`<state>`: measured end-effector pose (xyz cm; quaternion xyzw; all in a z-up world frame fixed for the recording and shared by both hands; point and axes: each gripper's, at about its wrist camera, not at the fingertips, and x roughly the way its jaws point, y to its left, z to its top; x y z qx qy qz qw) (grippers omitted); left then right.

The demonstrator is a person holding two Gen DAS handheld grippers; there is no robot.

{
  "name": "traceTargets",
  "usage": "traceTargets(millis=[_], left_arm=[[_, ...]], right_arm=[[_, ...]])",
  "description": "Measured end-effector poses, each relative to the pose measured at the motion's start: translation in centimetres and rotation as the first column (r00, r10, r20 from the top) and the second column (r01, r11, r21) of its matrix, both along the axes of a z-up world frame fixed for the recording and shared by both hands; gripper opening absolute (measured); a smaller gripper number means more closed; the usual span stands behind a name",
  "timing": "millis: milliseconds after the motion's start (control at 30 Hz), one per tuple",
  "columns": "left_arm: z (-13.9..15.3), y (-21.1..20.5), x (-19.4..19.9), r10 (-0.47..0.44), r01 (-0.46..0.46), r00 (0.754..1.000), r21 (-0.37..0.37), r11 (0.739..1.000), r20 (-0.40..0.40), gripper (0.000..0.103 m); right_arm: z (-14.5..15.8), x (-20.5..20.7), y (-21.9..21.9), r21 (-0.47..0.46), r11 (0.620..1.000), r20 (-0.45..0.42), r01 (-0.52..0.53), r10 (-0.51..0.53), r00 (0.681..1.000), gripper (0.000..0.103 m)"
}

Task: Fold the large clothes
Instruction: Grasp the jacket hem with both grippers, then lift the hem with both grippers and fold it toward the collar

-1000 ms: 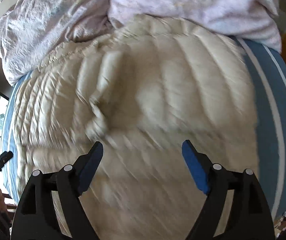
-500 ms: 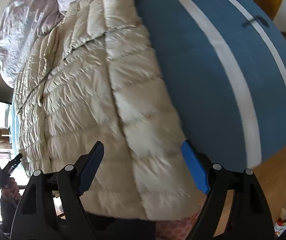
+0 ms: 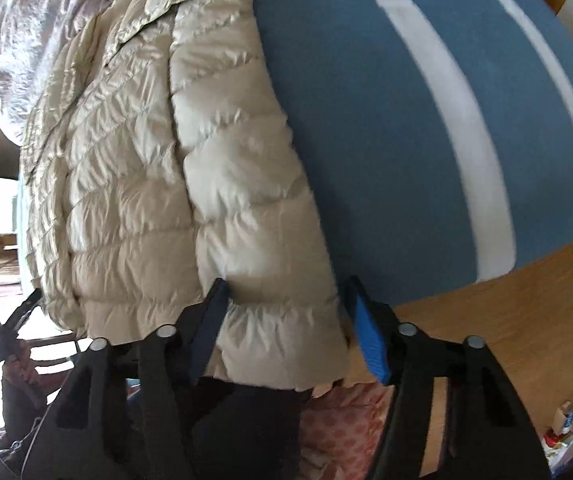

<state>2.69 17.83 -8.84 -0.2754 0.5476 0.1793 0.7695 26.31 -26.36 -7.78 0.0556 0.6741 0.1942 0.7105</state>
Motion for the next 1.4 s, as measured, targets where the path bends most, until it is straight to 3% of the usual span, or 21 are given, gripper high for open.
traceTargets(millis=[300,400,467,533,600,667,767,1100,1400], left_arm=[[0.1,-0.9,-0.4,0.011,-0.011,1.000,-0.002,1.000,0.013,0.060],[0.1,-1.3,-0.5,0.005,-0.004,1.000,-0.013,1.000,0.018,0.054],[0.2,-1.4,-0.8,0.006,-0.005,1.000,-0.028,1.000,0.024,0.040],[0.2,-1.4,-0.9,0.017,-0.015,0.999,-0.039,0.999,0.029,0.028],[0.6,-1.3,-1.0,0.025,-0.023,0.999,-0.039,0.999,0.037,0.016],[1.5,-1.4,-1.1,0.028,-0.027,0.998,-0.027,0.999,0.059,0.007],[3.3,-1.5,-0.8,0.016,-0.016,0.995,0.000,1.000,0.099,0.004],[7.6,0.5,1.5,0.037,-0.059,0.987,0.141,0.988,0.156,0.004],[11.3,2.9,6.6,0.025,-0.076,0.977,0.239,0.968,0.212,0.004]], right_arm=[[-0.4,-1.2,-0.6,0.061,0.998,-0.014,-0.019,0.019,1.000,0.059],[-0.7,-1.8,-0.6,0.080,0.996,-0.041,-0.033,0.037,0.998,0.058],[-0.9,-2.2,-0.2,0.092,0.995,-0.047,-0.037,0.042,0.998,0.048],[-1.0,-2.3,-0.1,0.123,0.992,-0.065,-0.040,0.048,0.997,0.027],[-0.6,-2.1,0.0,0.146,0.988,-0.053,-0.046,0.055,0.997,0.017],[0.3,-1.8,0.1,0.172,0.984,-0.028,-0.048,0.053,0.998,0.012],[2.3,-1.2,0.5,0.186,0.980,0.046,-0.062,0.055,0.997,0.010],[8.8,2.2,1.5,0.179,0.983,0.281,-0.052,-0.001,0.960,0.009],[12.6,6.1,4.4,0.165,0.986,0.414,-0.018,-0.052,0.909,0.009]])
